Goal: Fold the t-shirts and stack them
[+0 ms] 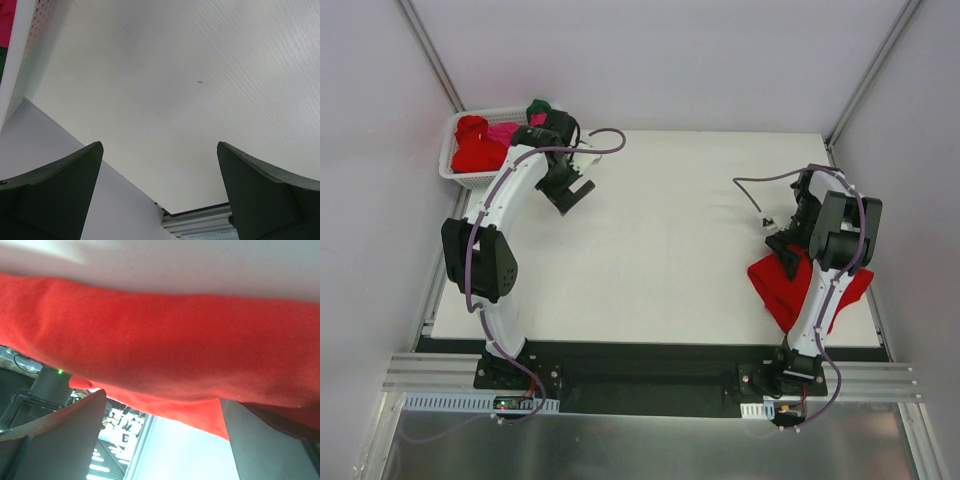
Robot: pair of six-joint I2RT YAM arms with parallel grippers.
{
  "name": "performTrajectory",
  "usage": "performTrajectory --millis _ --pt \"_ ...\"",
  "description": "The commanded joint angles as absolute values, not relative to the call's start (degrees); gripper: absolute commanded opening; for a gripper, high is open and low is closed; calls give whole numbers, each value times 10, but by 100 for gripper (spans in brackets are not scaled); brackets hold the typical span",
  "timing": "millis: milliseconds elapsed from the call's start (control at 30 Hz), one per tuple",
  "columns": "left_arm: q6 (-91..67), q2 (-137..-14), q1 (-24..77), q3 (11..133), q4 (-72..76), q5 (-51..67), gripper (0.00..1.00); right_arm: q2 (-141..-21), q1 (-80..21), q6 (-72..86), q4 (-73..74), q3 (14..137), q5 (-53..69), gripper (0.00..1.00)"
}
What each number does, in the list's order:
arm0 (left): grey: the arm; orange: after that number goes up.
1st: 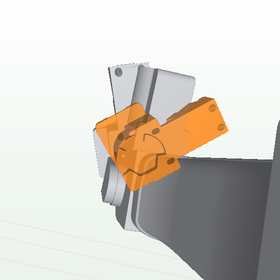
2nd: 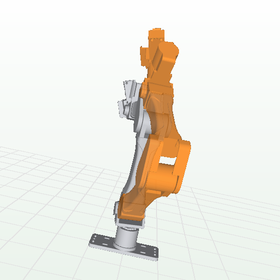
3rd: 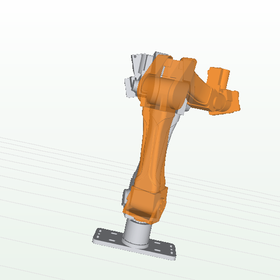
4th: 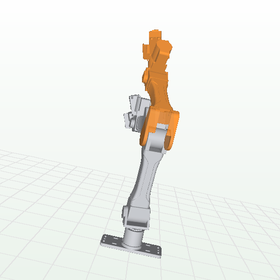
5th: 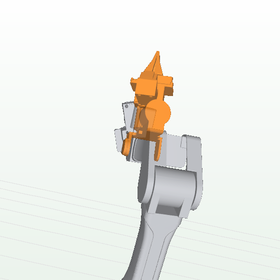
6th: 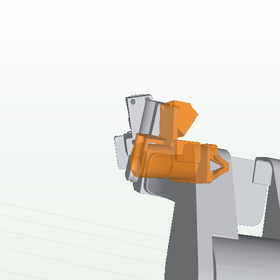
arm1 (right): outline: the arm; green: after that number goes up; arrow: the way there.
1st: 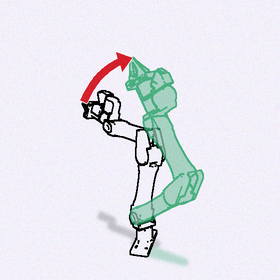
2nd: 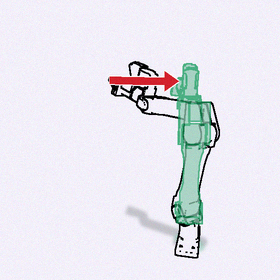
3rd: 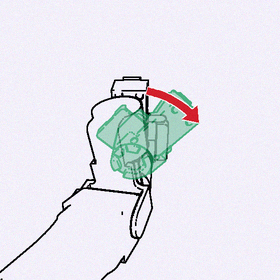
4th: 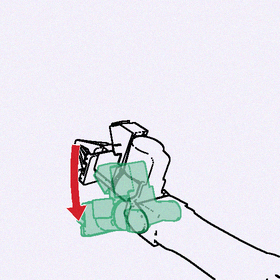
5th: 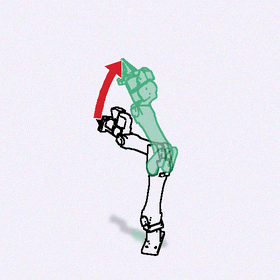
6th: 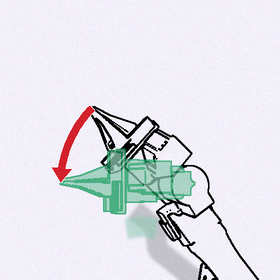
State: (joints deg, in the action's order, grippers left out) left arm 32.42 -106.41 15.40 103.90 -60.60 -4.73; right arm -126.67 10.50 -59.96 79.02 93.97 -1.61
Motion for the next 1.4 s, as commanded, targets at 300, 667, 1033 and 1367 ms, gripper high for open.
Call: performTrajectory --millis 300,667,1033,1367 --pt "331 -1052 156 1044 -622 -37 99 -1242 115 -517 863 938 47 100" --pt "332 -1054 156 1044 -621 -42 99 -1093 98 -643 879 987 113 100" --pt "334 -1048 158 1031 -621 -41 99 -949 104 -1159 789 857 78 100" --pt "337 -1065 170 1034 -621 -52 99 -908 141 -1550 638 682 281 100"
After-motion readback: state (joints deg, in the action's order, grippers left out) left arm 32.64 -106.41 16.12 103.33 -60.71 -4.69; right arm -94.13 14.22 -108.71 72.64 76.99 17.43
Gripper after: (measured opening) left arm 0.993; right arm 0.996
